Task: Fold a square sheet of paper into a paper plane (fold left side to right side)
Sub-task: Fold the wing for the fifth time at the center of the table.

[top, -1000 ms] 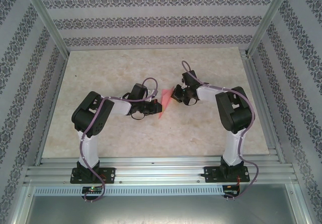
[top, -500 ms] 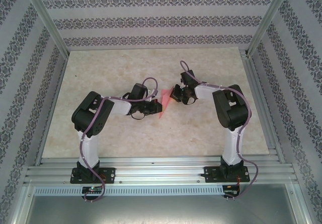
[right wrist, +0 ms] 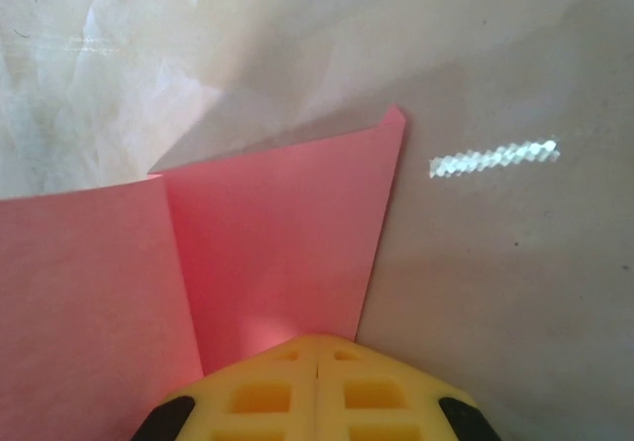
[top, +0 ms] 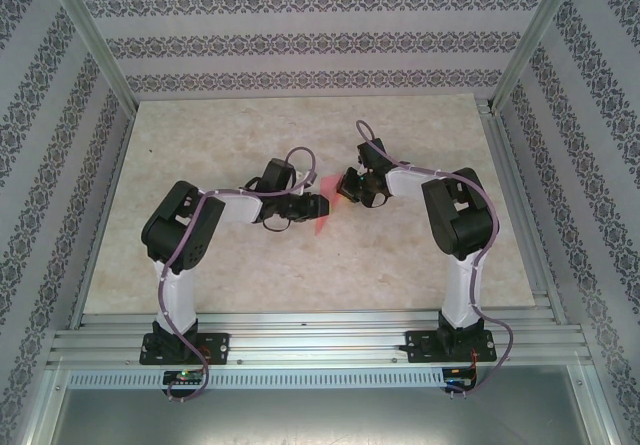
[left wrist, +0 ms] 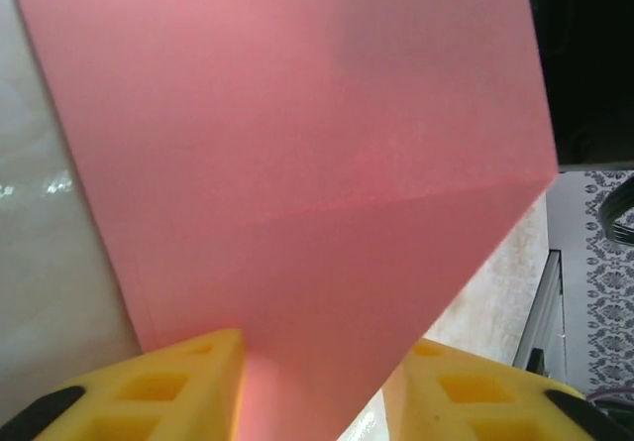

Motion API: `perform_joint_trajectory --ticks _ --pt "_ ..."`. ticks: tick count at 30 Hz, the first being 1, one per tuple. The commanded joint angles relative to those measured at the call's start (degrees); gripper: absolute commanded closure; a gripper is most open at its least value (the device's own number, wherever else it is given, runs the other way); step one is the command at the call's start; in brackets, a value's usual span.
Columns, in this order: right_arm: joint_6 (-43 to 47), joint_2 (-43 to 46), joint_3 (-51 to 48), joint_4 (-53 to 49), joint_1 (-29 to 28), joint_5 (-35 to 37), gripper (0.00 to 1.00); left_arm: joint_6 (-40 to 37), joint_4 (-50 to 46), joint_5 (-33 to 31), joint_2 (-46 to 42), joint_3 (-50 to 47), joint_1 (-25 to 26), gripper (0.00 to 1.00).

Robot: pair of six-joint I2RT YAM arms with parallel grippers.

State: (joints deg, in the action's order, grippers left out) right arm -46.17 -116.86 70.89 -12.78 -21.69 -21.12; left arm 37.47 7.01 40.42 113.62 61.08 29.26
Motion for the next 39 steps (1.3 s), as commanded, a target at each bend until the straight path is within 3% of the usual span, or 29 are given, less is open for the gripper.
perform_joint_trajectory --ticks 1,15,21,30,39 --pt "1.5 -2.5 -0.1 -4.5 -0.6 3.4 1.0 -3.7 -5.0 -0.8 -2.9 2.6 -0.7 0.53" --pt "1.3 -2.4 -0.5 -4.1 -0.6 3.1 1.0 -11.0 -12.2 -4.3 -5.7 6.1 1.0 0.43" --pt "1.2 -2.4 -0.6 -3.9 -0.7 2.8 1.0 -16.3 -15.2 -14.7 -8.6 5.5 5.3 0.41" --pt "1.0 -2.4 -0.8 -3.4 -0.7 2.4 1.0 -21.2 -26.0 -32.0 -4.9 12.4 10.3 0.38" --pt "0.9 -2.5 -0.7 -3.4 -0.6 2.2 1.0 -22.2 -28.1 -33.6 -0.6 15.6 12.2 0.41"
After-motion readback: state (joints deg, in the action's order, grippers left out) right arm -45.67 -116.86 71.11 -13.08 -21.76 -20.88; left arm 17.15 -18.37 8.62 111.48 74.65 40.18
